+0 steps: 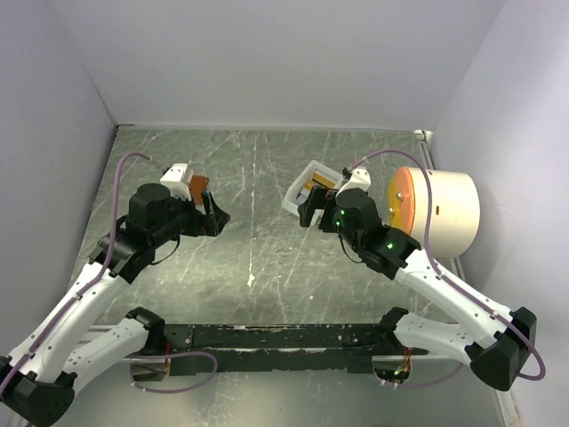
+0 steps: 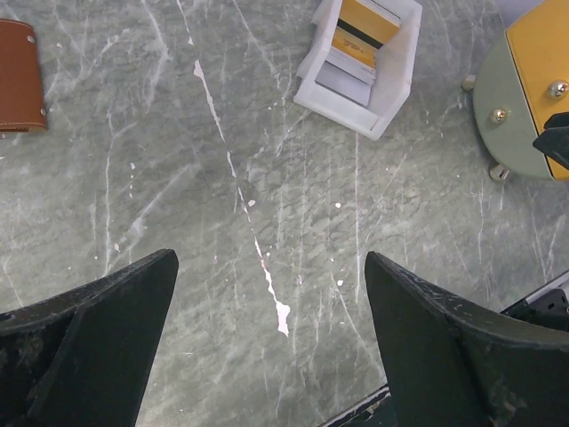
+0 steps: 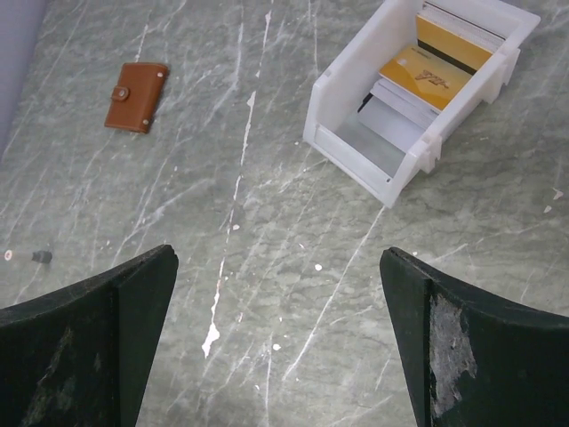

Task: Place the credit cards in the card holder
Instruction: Move the card holder to the center of the board.

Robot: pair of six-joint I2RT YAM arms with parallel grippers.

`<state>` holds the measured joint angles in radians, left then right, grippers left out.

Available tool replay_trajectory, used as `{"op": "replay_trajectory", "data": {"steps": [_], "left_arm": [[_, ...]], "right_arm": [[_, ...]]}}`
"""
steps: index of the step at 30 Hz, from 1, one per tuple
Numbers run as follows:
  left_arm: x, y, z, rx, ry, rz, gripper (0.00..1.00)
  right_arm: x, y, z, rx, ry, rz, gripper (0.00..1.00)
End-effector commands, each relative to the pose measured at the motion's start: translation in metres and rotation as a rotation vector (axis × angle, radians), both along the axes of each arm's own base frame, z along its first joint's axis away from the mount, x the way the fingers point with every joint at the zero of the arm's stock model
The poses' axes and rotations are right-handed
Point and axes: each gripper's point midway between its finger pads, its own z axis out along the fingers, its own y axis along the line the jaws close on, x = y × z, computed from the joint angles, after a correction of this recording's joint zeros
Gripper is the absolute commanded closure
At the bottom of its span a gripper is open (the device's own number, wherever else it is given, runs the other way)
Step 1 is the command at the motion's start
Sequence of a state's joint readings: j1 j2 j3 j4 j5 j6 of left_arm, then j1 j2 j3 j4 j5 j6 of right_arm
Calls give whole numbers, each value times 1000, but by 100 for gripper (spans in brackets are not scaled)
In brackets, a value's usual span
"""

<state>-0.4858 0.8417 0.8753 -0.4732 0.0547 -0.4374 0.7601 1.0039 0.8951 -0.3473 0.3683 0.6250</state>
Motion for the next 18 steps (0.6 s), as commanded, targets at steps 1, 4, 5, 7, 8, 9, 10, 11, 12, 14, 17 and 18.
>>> {"op": "replay_trajectory", "data": {"steps": [1,4,5,7,8,9,10,11,12,14,17,18], "left_arm": [[7,6,7,-3,-27,39,2],[16,15,2,21,-21,109,2],[20,20,-2,43,-11,145,2],[28,28,-10,94,10,194,2],[32,27,-17,125,28,188,2],[36,25,-21,151,40,173,2],[41,24,-25,174,58,172,2],[47,24,-29,194,75,185,2],[55,25,-35,223,95,207,2],[72,28,-43,276,123,246,4],[101,31,-60,334,186,268,22],[110,29,-66,347,206,259,27]], "right_arm": [[1,-1,8,22,-28,0,0],[2,-2,9,12,-25,-8,0],[2,-3,10,9,-27,-9,0],[2,-3,12,6,-34,-5,0],[2,-2,13,5,-39,2,0],[2,-3,15,2,-45,6,0],[2,-3,17,4,-52,8,0],[2,-2,19,3,-57,12,0],[2,-1,21,4,-61,19,0],[2,1,24,8,-70,29,0],[2,3,30,13,-84,43,0],[2,4,31,14,-90,50,0]]}}
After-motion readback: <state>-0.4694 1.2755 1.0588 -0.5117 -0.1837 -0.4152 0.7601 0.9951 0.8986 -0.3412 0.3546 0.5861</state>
